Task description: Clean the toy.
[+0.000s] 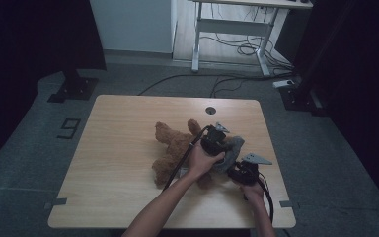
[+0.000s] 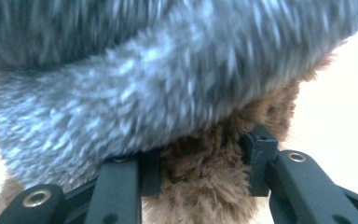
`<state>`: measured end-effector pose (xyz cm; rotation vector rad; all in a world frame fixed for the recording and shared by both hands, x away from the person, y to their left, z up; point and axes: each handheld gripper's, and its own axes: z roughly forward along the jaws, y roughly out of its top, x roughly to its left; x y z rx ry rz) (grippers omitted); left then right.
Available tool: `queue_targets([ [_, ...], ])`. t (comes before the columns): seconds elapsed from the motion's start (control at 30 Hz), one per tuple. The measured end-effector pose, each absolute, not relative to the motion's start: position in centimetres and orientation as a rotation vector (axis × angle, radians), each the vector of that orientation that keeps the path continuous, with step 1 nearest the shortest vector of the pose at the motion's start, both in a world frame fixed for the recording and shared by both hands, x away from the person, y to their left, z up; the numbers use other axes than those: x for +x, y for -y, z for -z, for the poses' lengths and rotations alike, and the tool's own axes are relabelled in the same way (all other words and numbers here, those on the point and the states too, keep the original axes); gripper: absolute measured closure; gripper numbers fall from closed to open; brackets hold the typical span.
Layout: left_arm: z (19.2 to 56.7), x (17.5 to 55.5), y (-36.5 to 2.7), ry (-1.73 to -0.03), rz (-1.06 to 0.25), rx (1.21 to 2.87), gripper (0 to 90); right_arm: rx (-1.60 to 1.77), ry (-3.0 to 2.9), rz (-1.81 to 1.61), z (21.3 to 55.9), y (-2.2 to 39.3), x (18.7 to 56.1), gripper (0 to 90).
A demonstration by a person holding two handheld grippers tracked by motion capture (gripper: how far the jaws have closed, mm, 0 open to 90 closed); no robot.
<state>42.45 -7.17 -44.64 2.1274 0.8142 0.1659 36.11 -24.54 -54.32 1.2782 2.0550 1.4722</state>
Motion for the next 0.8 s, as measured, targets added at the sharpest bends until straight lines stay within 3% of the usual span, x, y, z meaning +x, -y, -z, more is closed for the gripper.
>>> queue_targets([
  [0.37,43.8,42.8,4.6,-0.859,-0.252,2.094,78.4,1.271,-2.053,-1.465,54.2,24.3,36.1,58.2],
  [0.4,43.7,42.7,4.3,-0.85,-0.351,2.136,78.4,1.275,-2.052,-1.466,54.2,24.4,36.1,58.2],
  [0.6,44.2,43.5,2.9,-0.895,-0.414,2.181,78.5,1.284,-2.052,-1.469,54.2,24.4,36.1,58.2],
  [0.73,45.3,44.1,1.3,-0.947,-0.413,2.195,78.7,1.286,-2.047,-1.474,54.3,24.4,36.1,58.2],
  [0.8,45.9,44.3,-0.2,-0.977,-0.351,2.146,78.7,1.283,-2.054,-1.477,54.3,24.4,36.1,58.2],
])
